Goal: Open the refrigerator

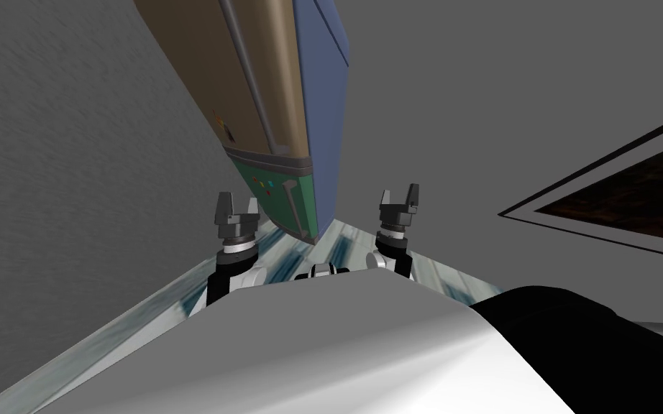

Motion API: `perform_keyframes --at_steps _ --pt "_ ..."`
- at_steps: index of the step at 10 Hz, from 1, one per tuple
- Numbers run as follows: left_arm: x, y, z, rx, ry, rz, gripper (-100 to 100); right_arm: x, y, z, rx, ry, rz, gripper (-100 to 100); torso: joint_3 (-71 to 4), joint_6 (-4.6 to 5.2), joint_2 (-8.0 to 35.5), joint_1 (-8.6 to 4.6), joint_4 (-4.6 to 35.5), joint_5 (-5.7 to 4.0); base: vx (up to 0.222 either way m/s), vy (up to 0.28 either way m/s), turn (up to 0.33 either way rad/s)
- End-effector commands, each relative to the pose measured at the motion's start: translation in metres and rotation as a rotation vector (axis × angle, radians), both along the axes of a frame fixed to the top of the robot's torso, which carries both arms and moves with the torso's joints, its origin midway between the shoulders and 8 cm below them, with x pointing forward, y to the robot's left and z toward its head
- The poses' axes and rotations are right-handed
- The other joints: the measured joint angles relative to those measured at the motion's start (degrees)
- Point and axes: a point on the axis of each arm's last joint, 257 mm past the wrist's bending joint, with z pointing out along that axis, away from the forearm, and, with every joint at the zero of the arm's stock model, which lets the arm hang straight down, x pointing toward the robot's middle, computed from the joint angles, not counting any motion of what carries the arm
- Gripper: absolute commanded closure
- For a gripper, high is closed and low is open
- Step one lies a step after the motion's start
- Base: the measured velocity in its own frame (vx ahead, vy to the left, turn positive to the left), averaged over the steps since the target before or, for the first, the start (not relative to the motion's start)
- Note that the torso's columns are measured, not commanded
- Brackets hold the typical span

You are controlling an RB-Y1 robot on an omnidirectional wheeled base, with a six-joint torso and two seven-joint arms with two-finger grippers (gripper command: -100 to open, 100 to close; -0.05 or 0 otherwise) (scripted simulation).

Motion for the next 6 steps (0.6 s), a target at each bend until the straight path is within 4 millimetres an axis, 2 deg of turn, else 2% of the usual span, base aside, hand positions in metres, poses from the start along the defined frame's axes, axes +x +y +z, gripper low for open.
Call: perform_keyframes --at_steps 1,3,6 --pt "0.007 -0.007 -0.007 0.03 0.023 -0.051 -100 0.0 0.0 0.0 0.0 0.0 0.0 0 0.0 0.0 0.0 -0.01 0.0 0.0 0.026 -0.001 -0.003" --pt "0.018 -0.014 -0.016 0.052 0.054 -0.108 -100 0.0 0.0 0.0 0.0 0.0 0.0 0 0.0 0.0 0.1 0.0 0.0 0.0 0.027 0.0 -0.008" --pt "0.023 -0.018 -0.022 0.088 0.076 -0.145 -100 0.0 0.0 0.0 0.0 0.0 0.0 0 0.0 0.0 0.0 -0.01 0.0 0.0 0.023 0.002 -0.004"
